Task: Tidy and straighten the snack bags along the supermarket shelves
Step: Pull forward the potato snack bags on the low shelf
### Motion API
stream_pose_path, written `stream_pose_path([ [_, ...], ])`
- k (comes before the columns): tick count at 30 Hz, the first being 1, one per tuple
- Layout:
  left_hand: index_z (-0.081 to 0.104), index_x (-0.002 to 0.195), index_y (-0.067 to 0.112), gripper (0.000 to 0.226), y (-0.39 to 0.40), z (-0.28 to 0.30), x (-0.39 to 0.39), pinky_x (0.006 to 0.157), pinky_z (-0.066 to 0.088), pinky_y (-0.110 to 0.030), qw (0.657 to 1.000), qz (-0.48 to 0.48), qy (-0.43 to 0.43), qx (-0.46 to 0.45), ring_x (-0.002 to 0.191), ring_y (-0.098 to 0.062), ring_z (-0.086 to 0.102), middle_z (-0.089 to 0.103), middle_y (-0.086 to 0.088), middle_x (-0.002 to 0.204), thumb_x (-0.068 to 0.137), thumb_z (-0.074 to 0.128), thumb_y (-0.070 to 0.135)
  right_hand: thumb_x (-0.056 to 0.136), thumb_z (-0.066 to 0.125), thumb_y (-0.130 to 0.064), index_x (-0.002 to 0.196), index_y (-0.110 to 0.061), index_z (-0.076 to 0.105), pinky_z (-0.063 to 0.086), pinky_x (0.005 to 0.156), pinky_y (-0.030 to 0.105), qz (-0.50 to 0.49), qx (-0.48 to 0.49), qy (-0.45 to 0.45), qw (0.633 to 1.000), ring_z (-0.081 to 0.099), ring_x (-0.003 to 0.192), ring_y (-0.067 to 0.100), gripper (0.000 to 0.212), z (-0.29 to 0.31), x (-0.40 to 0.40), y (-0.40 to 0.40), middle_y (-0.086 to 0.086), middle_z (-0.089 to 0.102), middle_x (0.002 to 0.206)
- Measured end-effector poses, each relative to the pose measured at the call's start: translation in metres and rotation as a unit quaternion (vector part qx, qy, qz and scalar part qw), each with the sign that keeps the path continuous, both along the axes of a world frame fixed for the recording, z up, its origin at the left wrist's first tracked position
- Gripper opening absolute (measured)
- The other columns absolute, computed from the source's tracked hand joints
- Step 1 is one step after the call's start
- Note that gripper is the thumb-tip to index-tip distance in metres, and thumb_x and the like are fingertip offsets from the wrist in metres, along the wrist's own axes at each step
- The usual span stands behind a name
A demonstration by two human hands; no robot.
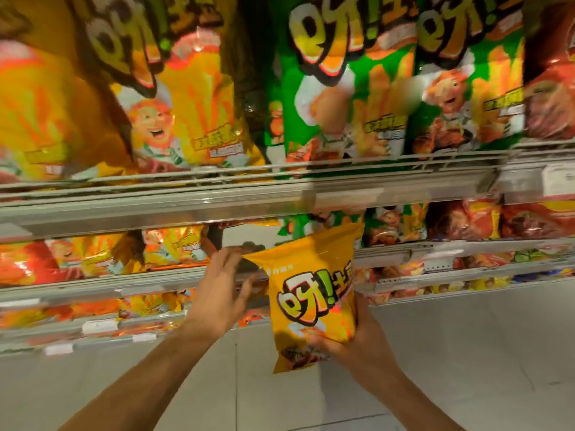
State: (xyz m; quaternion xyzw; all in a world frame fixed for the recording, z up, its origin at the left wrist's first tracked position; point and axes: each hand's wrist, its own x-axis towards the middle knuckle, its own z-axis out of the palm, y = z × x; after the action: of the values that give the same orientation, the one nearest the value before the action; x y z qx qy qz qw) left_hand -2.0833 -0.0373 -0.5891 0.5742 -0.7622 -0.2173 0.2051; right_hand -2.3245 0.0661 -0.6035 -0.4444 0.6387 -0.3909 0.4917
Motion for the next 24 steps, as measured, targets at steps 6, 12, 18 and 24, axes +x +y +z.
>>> stream_pose_path([
  [6, 0.054, 0.135, 0.006, 0.064, 0.008, -0.016, 0.113, 0.098, 0.048, -0.048, 0.978, 0.019, -0.205, -0.020, 0.116, -0.036, 0.049, 0.049, -0.016, 0.129, 0.077, 0.076, 0.023, 0.054, 0.096, -0.052, 0.115, -0.042, 0.055, 0.056, 0.078, 0.016, -0.009, -0.003, 0.041, 0.999, 0.069, 0.097, -0.003, 0.073, -0.008, 0.088, -0.036, -0.034, 0.069, 0.106],
  [12, 0.020, 0.156, 0.014, 0.081, 0.000, -0.031, 0.145, 0.118, 0.026, -0.045, 0.966, -0.005, -0.258, 0.012, 0.139, -0.035, 0.028, 0.026, -0.012, 0.152, 0.090, 0.058, 0.043, 0.047, 0.092, -0.066, 0.128, -0.027, 0.054, 0.058, 0.093, 0.043, -0.071, -0.043, 0.079, 0.993, 0.071, 0.107, 0.017, 0.097, 0.010, 0.107, -0.100, -0.008, 0.073, 0.117],
  [18, 0.007, 0.157, 0.015, 0.089, 0.001, -0.033, 0.144, 0.124, 0.008, -0.046, 0.964, -0.018, -0.265, 0.007, 0.145, -0.033, 0.015, 0.019, -0.010, 0.156, 0.090, 0.050, 0.056, 0.064, 0.094, -0.043, 0.130, -0.016, 0.060, 0.049, 0.104, 0.024, -0.077, -0.090, 0.106, 0.987, 0.065, 0.116, 0.011, 0.079, 0.033, 0.107, -0.152, -0.004, 0.072, 0.121],
  [24, 0.033, 0.150, 0.003, 0.091, 0.000, -0.034, 0.146, 0.123, 0.005, -0.051, 0.968, -0.038, -0.248, -0.006, 0.137, -0.038, 0.032, 0.041, -0.018, 0.142, 0.079, 0.068, 0.048, 0.069, 0.091, -0.043, 0.125, -0.024, 0.048, 0.042, 0.101, 0.024, -0.039, -0.064, 0.125, 0.989, 0.059, 0.113, 0.013, 0.074, 0.009, 0.122, -0.171, -0.002, 0.065, 0.123],
])
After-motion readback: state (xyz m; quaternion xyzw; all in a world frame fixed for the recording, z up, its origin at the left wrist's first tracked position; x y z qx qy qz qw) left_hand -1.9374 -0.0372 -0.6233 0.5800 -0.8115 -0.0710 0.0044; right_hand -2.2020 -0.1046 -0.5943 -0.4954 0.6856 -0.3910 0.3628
